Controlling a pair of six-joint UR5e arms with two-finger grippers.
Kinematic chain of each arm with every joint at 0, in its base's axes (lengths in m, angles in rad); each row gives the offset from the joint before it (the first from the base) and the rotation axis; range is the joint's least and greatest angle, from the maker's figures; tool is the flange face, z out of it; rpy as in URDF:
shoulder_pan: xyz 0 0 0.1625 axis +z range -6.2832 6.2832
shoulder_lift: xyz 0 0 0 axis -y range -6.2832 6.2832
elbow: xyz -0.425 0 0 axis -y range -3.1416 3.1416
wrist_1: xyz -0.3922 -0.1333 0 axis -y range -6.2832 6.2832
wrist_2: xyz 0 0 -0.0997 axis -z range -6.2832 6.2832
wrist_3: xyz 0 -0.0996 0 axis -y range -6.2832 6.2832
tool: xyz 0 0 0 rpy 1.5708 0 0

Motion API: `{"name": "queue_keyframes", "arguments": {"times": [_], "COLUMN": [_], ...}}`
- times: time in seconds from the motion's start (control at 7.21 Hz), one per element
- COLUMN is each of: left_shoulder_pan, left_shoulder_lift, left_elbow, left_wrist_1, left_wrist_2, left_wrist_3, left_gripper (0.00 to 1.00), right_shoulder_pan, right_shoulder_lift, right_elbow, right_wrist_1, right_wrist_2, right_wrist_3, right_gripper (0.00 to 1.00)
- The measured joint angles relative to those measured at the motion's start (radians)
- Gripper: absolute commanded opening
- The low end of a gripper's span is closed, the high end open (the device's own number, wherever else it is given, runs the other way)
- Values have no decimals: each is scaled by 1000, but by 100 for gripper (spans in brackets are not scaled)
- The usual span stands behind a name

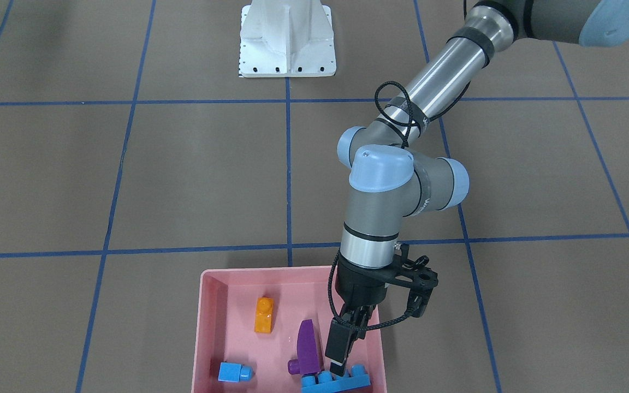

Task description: Put all blocks into box

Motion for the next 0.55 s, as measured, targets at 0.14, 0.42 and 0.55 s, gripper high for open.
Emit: {"name": "queue_keyframes", "arguments": {"times": [0.14, 0.42, 0.55], "left_shoulder_pan": [-1, -1, 0], "left_shoulder_lift": [0, 1, 2], "left_elbow": [-5, -14, -20], "left_wrist_1": [0, 0, 1], "left_wrist_2": [0, 0, 0], "left_wrist_3": [1, 1, 2], "left_gripper": [100, 100, 100], "right_shoulder_pan": [0, -1, -1], "right_shoulder_lift": [0, 0, 0], "right_elbow": [-8, -17, -18], "right_wrist_1": [1, 0, 1], "right_wrist_2": [25, 63, 68], "right_wrist_3": [0, 3, 15], "right_gripper": [99, 51, 3]}}
